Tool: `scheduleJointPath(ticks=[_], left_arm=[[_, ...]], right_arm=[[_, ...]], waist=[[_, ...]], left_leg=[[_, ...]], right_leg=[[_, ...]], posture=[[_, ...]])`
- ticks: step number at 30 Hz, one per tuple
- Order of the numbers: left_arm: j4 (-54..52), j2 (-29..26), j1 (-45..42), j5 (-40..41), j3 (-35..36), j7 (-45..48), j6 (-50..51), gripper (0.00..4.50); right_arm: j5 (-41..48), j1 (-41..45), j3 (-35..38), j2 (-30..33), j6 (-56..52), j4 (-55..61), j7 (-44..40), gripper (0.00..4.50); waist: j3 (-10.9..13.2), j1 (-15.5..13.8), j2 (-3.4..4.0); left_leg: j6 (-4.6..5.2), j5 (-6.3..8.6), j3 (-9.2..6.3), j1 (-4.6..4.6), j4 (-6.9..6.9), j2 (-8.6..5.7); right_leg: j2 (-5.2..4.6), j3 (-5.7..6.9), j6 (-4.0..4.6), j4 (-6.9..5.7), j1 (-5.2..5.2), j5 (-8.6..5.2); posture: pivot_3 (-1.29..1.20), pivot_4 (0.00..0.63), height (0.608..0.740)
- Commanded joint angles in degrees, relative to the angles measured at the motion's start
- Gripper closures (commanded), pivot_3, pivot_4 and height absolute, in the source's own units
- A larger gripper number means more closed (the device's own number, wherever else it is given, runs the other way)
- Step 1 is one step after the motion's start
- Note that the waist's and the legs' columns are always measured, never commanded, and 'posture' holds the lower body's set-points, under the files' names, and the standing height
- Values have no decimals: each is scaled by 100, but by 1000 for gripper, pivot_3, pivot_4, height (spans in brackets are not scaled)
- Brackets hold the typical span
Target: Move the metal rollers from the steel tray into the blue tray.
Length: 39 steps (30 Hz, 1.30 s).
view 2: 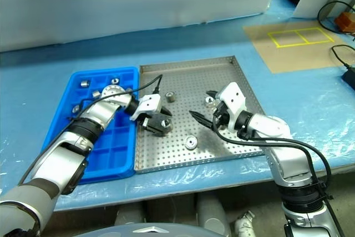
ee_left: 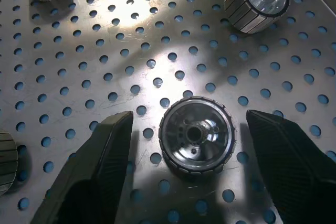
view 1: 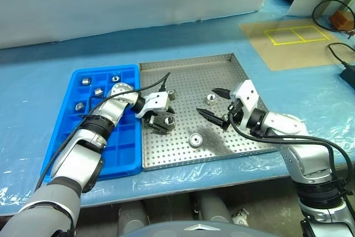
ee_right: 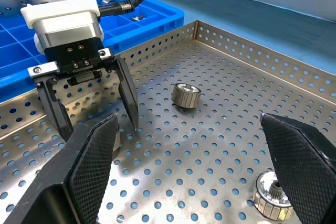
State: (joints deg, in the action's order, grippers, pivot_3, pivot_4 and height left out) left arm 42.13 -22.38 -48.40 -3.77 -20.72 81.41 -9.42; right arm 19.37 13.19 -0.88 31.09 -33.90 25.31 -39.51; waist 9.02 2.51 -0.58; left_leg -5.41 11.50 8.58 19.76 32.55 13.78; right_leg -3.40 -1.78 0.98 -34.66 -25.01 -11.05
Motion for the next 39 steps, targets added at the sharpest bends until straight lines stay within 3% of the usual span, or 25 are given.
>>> scheduleJointPath(ticks=[1, 6, 9, 14, 17, 29, 34, 39], left_arm=[[203, -113, 219, -167, -66, -114, -51, 1762], [155, -173, 297, -134, -114, 85, -44, 1762], [141, -176, 338, -192, -129, -6, -44, 2287], [22, -203, 387, -150, -129, 96, 83, 2287], [-46, -256, 445, -157, -146, 145, 42, 2739], [-682, -335, 315, 344, 387, -112, 472, 2747], [-1281, -533, 180, 1119, 965, 39, 1583, 2747], [-1423, -1013, 295, 1053, 1111, -91, 1657, 2747]], right_arm=[[-3, 54, 45, 6, 142, 48, 61, 0], [10, 72, 49, 3, 141, 21, 96, 0], [12, 67, 43, 7, 150, 20, 100, 0], [-9, 94, 13, -2, 191, -35, 100, 0], [-24, 130, -3, -18, 230, -89, 112, 0], [26, 326, -29, -77, 304, -260, 57, 0], [121, 610, -188, -95, 331, -449, -270, 0], [129, 1087, -431, -296, 457, -844, -545, 0]], waist=[[-2, 2, 3], [-4, 12, 6], [-6, 35, 9], [-7, 43, 11], [-6, 88, 11], [-5, 127, 10], [4, 118, -3], [5, 45, -1]], left_leg=[[1, 1, 1, 0, -1, 0], [5, 3, 1, -1, -3, 0], [6, 4, 1, -3, -6, 0], [6, 4, 2, -1, -11, 0], [6, 4, 2, -1, -13, 0], [8, 6, 2, 12, -17, 0], [4, 3, 2, 36, -19, 3], [3, 3, 2, 34, -26, 3]], right_leg=[[0, 0, 0, 2, 0, 0], [0, 0, 0, 2, 0, 0], [2, -1, -2, 5, -1, -1], [1, 0, -3, 13, 0, -2], [2, 0, -3, 15, -1, -2], [1, 2, -4, 22, -9, -2], [5, 5, 1, 18, -34, 1], [4, 7, 2, 23, -33, 0]], posture=[[-409, 150, 740], [-406, 150, 740], [-403, 150, 740], [-395, 150, 740], [-391, 150, 740], [-345, 150, 740], [-285, 150, 740], [-208, 150, 740]])
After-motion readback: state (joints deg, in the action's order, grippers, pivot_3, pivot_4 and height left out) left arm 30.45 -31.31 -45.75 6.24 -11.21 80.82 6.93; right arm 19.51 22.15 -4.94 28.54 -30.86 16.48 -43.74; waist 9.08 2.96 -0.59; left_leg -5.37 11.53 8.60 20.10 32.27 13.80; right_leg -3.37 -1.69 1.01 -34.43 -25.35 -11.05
